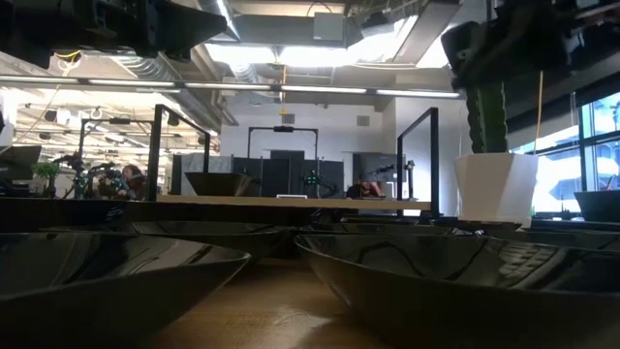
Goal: Pick & Place Mini shaped plates
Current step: Put the leaf-shaped plate on the shelf
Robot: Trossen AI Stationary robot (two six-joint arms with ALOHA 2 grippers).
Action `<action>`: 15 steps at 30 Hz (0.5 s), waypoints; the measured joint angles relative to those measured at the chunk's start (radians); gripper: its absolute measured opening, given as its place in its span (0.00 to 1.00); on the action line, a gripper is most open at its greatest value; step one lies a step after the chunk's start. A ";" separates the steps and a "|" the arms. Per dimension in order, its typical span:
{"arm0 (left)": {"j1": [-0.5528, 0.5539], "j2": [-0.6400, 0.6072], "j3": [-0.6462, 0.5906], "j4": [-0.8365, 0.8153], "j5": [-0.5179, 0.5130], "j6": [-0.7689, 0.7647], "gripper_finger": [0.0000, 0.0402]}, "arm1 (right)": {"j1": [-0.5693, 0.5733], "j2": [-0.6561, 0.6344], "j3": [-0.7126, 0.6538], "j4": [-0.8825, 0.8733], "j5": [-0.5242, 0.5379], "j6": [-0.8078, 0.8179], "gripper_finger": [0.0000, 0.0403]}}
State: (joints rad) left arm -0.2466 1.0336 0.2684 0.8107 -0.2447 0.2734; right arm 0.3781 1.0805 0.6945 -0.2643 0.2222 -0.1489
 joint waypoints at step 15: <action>0.000 0.000 0.000 -0.003 0.000 0.000 0.02 | 0.045 0.353 0.217 -0.426 -0.040 -0.017 0.21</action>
State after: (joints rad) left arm -0.2469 1.0336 0.2684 0.8082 -0.2449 0.2729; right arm 0.4232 1.4332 0.9115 -0.6899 0.1826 -0.1659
